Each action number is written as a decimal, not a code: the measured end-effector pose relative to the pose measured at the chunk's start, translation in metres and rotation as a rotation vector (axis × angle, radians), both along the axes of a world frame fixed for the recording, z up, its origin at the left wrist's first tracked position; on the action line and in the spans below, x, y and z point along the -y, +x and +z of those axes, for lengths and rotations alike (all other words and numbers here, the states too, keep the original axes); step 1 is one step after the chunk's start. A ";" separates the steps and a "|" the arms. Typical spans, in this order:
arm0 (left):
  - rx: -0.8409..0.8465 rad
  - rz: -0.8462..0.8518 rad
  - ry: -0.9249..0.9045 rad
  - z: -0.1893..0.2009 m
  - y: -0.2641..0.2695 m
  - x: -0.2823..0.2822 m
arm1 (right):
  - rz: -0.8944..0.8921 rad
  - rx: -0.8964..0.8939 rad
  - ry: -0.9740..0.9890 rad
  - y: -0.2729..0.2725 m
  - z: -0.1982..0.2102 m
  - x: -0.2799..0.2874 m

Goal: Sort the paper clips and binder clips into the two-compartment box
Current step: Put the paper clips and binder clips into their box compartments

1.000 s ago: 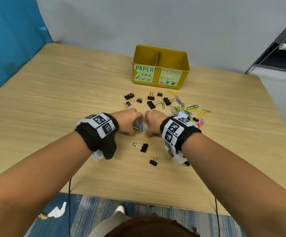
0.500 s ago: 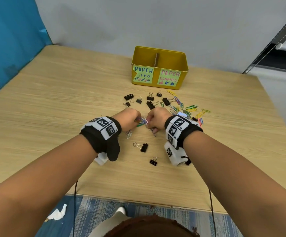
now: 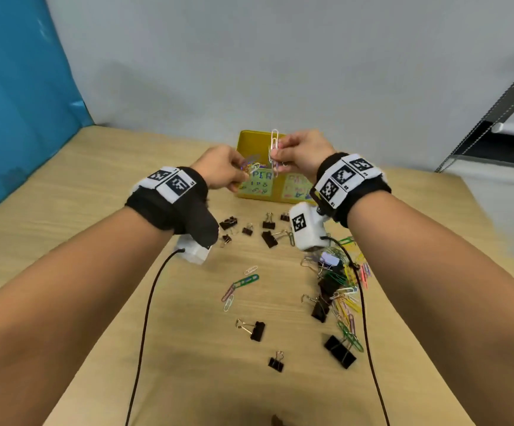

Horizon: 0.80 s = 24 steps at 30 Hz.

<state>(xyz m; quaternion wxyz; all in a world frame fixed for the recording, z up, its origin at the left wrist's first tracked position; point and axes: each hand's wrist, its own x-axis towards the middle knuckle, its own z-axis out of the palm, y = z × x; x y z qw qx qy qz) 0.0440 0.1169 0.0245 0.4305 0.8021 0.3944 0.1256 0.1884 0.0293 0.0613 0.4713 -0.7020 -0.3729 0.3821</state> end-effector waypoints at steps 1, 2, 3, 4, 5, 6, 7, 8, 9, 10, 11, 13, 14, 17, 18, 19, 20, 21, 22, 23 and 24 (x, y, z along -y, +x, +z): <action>0.001 0.025 0.035 0.009 0.009 -0.011 | -0.042 0.012 0.025 0.005 0.005 -0.014; 0.000 0.053 0.067 0.015 0.016 -0.019 | -0.078 0.031 0.030 0.007 0.007 -0.026; 0.004 0.083 0.096 0.020 0.025 -0.028 | -0.110 0.043 0.039 0.013 0.008 -0.039; 0.005 0.113 0.119 0.023 0.032 -0.035 | -0.140 0.059 0.027 0.015 0.008 -0.048; -0.002 0.139 0.137 0.025 0.039 -0.041 | -0.169 0.082 0.012 0.019 0.005 -0.059; -0.010 0.158 0.143 0.027 0.047 -0.047 | -0.186 0.101 -0.016 0.023 0.003 -0.069; -0.021 0.165 0.151 0.027 0.052 -0.050 | -0.195 0.116 -0.038 0.026 -0.002 -0.077; -0.039 0.154 0.165 0.029 0.058 -0.053 | -0.190 0.117 -0.058 0.028 -0.002 -0.083; -0.069 0.129 0.180 0.031 0.062 -0.055 | -0.166 0.131 -0.067 0.029 -0.003 -0.088; -0.106 0.102 0.191 0.033 0.064 -0.057 | -0.126 0.148 -0.091 0.027 -0.001 -0.089; -0.140 0.075 0.193 0.035 0.066 -0.059 | -0.090 0.179 -0.104 0.027 -0.001 -0.092; -0.179 0.036 0.183 0.036 0.067 -0.060 | -0.048 0.248 -0.158 0.028 -0.003 -0.095; -0.181 0.030 0.195 0.036 0.067 -0.059 | -0.040 0.287 -0.172 0.026 -0.003 -0.094; -0.118 0.047 0.286 0.036 0.058 -0.047 | -0.077 0.362 -0.131 0.022 -0.002 -0.087; -0.109 0.021 0.269 0.036 0.052 -0.041 | -0.075 0.351 -0.112 0.018 0.000 -0.078; -0.122 -0.034 0.204 0.034 0.045 -0.035 | -0.034 0.349 -0.108 0.015 0.003 -0.069; -0.172 -0.120 0.106 0.030 0.037 -0.028 | 0.051 0.358 -0.139 0.011 0.004 -0.058; -0.249 -0.225 0.003 0.023 0.028 -0.019 | 0.166 0.371 -0.198 0.007 0.002 -0.047; -0.345 -0.328 -0.079 0.016 0.021 -0.009 | 0.292 0.396 -0.293 0.000 -0.002 -0.036; -0.445 -0.412 -0.128 0.007 0.013 0.004 | 0.412 0.434 -0.399 -0.009 -0.009 -0.022; -0.538 -0.473 -0.123 -0.002 0.007 0.017 | 0.515 0.516 -0.503 -0.019 -0.017 -0.012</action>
